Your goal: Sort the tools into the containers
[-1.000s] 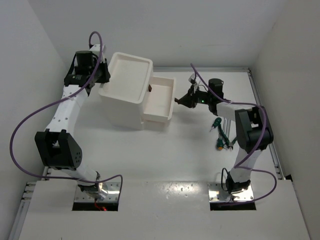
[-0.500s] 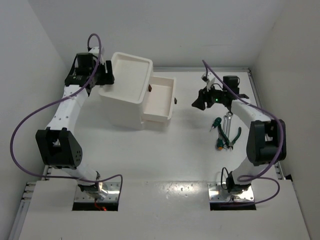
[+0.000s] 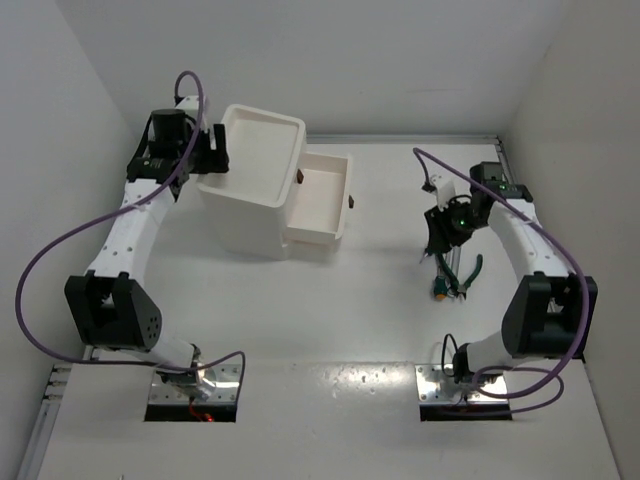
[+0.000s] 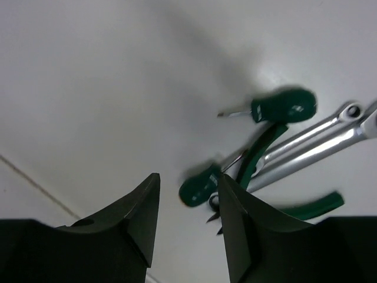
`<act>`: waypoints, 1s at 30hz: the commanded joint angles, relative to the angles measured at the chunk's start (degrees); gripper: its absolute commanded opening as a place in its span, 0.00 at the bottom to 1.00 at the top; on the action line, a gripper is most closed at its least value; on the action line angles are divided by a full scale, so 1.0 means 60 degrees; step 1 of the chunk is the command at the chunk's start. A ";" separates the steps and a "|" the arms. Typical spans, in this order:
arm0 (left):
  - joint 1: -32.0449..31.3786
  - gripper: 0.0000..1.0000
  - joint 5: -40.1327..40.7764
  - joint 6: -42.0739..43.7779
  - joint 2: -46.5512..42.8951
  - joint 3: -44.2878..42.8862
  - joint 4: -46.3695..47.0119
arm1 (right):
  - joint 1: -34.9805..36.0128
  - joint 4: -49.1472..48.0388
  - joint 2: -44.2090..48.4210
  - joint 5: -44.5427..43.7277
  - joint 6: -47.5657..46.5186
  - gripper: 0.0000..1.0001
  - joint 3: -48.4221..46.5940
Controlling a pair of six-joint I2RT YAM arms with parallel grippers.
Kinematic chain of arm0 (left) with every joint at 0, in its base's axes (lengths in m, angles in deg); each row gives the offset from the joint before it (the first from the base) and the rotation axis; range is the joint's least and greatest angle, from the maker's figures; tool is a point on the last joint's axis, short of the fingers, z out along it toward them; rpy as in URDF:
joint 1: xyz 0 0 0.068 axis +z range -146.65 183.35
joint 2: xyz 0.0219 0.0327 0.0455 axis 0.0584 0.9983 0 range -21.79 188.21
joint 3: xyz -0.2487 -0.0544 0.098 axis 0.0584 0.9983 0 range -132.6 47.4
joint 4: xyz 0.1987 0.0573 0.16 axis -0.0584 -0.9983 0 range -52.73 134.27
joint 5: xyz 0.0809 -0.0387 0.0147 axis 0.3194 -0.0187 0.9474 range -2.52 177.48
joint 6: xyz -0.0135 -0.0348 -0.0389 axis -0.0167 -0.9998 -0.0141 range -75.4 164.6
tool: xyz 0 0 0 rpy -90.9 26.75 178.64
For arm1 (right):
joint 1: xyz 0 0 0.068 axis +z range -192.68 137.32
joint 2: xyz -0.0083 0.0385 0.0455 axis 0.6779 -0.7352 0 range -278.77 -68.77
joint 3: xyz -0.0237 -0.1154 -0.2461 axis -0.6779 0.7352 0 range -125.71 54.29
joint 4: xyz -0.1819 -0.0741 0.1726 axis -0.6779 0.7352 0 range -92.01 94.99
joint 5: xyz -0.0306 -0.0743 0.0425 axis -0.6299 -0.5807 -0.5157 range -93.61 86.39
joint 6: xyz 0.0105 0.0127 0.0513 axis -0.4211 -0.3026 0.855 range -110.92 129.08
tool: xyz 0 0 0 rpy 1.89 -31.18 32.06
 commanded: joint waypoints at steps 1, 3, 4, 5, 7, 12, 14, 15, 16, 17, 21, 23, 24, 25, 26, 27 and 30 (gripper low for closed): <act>-0.0059 0.82 0.0583 0.0154 -0.0773 0.0208 0.0522 | -0.0016 0.2030 0.0055 -0.0696 -0.0706 0.44 -0.0313; -0.0059 0.82 0.0688 0.0067 -0.0906 0.0341 0.0626 | -0.0016 0.2132 0.0143 -0.0988 -0.0371 0.44 -0.0181; -0.0059 0.82 0.0905 0.0066 -0.1051 0.0471 0.0626 | 0.0100 0.2306 0.0041 -0.1120 -0.0195 0.43 -0.0181; -0.0059 0.82 0.1023 0.0066 -0.1183 0.0603 0.0742 | 0.0101 0.2467 -0.0047 -0.1121 -0.0193 0.41 -0.0181; -0.0059 0.83 0.1228 -0.0022 -0.1315 0.0706 0.0845 | 0.0101 0.3038 -0.0382 -0.1208 0.0083 0.39 -0.0283; -0.0059 0.91 0.1799 -0.0022 -0.1653 0.0912 0.0934 | 0.0188 0.3202 -0.0340 -0.2129 0.0552 0.45 0.0549; -0.0059 0.95 0.2077 -0.0022 -0.1755 0.1014 0.1022 | 0.0087 0.3056 -0.0340 -0.2132 0.1004 0.50 0.1034; -0.0059 0.96 0.2181 -0.0022 -0.1756 0.1015 0.1022 | 0.0086 0.2953 -0.0442 -0.2219 0.1254 0.52 0.1151; -0.0059 0.96 0.2283 -0.0138 -0.1756 0.1116 0.1138 | 0.0086 0.2720 -0.0443 -0.2118 0.1503 0.54 0.1283; -0.0059 0.96 0.2386 -0.0139 -0.1756 0.1117 0.1139 | -0.0030 0.2718 -0.0443 -0.1871 0.1622 0.55 0.1284; -0.0059 0.98 0.2387 -0.0271 -0.1756 0.1117 0.1139 | 0.0073 0.2396 -0.0575 -0.2439 0.2091 0.57 0.1300; -0.0059 0.98 0.2387 -0.0271 -0.1756 0.1117 0.1139 | 0.0072 0.2220 -0.0911 -0.2687 0.2310 0.57 0.1183; -0.0059 0.98 0.2387 -0.0271 -0.1756 0.1117 0.1139 | 0.0072 0.2089 -0.1028 -0.2834 0.2427 0.57 0.1066; -0.0059 0.98 0.2387 -0.0271 -0.1756 0.1117 0.1139 | 0.0072 0.1943 -0.1145 -0.2835 0.2429 0.57 0.1065; -0.0059 0.98 0.2488 -0.0271 -0.1756 0.1117 0.1139 | 0.0072 0.1855 -0.1393 -0.2835 0.2429 0.57 0.0978; -0.0059 0.98 0.2489 -0.0271 -0.1756 0.1117 0.1139 | 0.0072 0.1767 -0.1511 -0.2835 0.2516 0.57 0.0977; -0.0059 0.98 0.2489 -0.0271 -0.1756 0.1117 0.1139 | 0.0160 0.1678 -0.2126 -0.2631 0.2750 0.57 0.0685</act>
